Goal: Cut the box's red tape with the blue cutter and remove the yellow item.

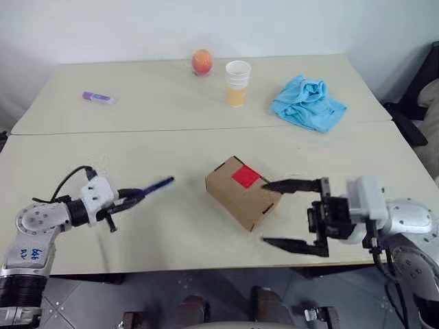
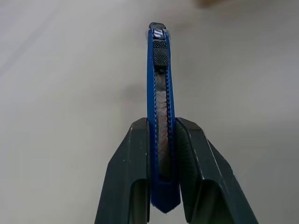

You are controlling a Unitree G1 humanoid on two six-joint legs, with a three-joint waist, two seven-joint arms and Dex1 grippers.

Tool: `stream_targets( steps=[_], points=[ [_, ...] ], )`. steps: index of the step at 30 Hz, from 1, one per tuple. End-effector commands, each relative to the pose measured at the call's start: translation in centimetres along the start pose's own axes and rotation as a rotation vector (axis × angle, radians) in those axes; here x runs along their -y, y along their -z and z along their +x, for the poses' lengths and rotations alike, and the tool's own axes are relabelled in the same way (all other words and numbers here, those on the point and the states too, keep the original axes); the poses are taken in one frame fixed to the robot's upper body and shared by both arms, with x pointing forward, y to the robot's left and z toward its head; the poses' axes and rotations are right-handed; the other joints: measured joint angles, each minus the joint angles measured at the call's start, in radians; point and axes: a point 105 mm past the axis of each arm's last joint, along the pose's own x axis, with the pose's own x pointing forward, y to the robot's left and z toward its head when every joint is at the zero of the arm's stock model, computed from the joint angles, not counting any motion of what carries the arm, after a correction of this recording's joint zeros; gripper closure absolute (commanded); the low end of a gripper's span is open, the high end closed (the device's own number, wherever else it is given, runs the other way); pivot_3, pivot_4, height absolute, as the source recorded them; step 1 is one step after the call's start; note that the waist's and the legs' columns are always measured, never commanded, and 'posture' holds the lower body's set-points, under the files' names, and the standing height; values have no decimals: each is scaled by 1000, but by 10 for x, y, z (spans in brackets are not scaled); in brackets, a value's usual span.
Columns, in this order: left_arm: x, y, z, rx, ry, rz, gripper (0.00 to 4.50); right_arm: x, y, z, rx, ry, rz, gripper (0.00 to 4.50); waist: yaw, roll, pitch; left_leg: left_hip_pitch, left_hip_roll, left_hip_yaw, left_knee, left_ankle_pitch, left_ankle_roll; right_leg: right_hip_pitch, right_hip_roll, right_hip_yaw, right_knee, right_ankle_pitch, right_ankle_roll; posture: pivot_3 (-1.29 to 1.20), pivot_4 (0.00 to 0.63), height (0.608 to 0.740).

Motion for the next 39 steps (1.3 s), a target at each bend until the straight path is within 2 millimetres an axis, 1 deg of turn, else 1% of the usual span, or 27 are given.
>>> stream_targets(
  steps=[1, 3, 6, 8, 9, 12, 16, 20, 23, 27, 32, 35, 39],
  points=[
    [28, -22, 22, 14, 194, 125, 4077, -12, 11, 5, -93, -1, 64, 0, 1, 0, 0, -2, 0, 0, 0, 0, 1, -1, 0, 0, 0, 0, 0, 0, 150, 740],
    [39, -35, 36, 47, 250, 135, 4077, -20, 22, 6, -154, -4, 116, 0, 1, 0, 0, -2, -1, 0, 1, -1, 2, -1, 0, -1, -1, 1, 0, 0, 150, 740],
    [57, -48, 55, 60, 319, 148, 4077, -31, 33, 5, -220, 9, 196, 0, 0, 0, 0, -3, 0, 0, 1, -2, 2, -2, 1, -1, -2, 1, 0, 0, 150, 740],
    [72, -54, 67, 52, 370, 144, 4077, -36, 40, 4, -262, 28, 233, 378, 0, 0, 0, -3, 0, 0, 0, -2, 2, -2, 1, -1, -3, 1, 0, 0, 150, 740],
    [76, -55, 72, 43, 371, 130, 4077, -37, 44, 4, -287, 49, 242, 574, -1, 0, 0, -3, 0, 0, 0, -2, 2, -2, 1, -1, -3, 1, 0, 0, 150, 740],
    [84, -59, 81, 31, 375, 85, 4077, -39, 55, 2, -355, 86, 239, 1600, -1, 0, 0, -2, 1, 2, 1, -2, 2, -2, 2, 0, -2, 1, 0, 0, 150, 740],
    [91, -58, 89, -15, 383, 70, 4077, -30, 73, 3, -407, 176, 188, 3022, 1, 0, 0, -1, 1, 2, 1, -2, 1, -1, 2, 0, -5, 1, 0, 0, 150, 740],
    [94, -55, 94, -74, 349, 38, 4077, -25, 88, 5, -443, 188, 143, 4461, 4, -1, 0, -1, 0, 1, 2, -2, 2, 0, 2, 0, -5, 1, 1, 0, 150, 740],
    [100, -54, 91, -85, 364, 43, 4077, -27, 93, 5, -447, 187, 163, 4461, 5, -1, 0, -1, 0, 1, 2, -2, 2, 0, 2, 0, -5, 1, 1, 0, 150, 740],
    [104, -58, 89, -79, 367, 31, 4077, -24, 96, 7, -443, 185, 178, 4461, 5, -1, 0, -1, 0, 1, 2, -2, 2, 0, 2, 0, -6, 1, 1, 0, 150, 740],
    [104, -59, 88, -84, 363, 22, 4077, -13, 98, 13, -432, 207, 188, 4461, 3, 0, 0, -1, 0, 1, 2, -2, 1, 0, 2, 0, -6, 1, 1, 0, 150, 740],
    [102, -60, 90, -84, 354, 17, 4077, -13, 105, 14, -455, 206, 209, 4461, 3, 0, 0, -1, 0, 1, 1, -2, 1, 0, 2, 0, -6, 1, 1, 0, 150, 740],
    [100, -61, 90, -85, 352, 16, 4077, -15, 109, 18, -460, 193, 218, 4461, 3, 0, 0, -1, 0, 1, 2, -2, 1, 0, 2, 0, -6, 1, 1, 0, 150, 740]
  ],
)
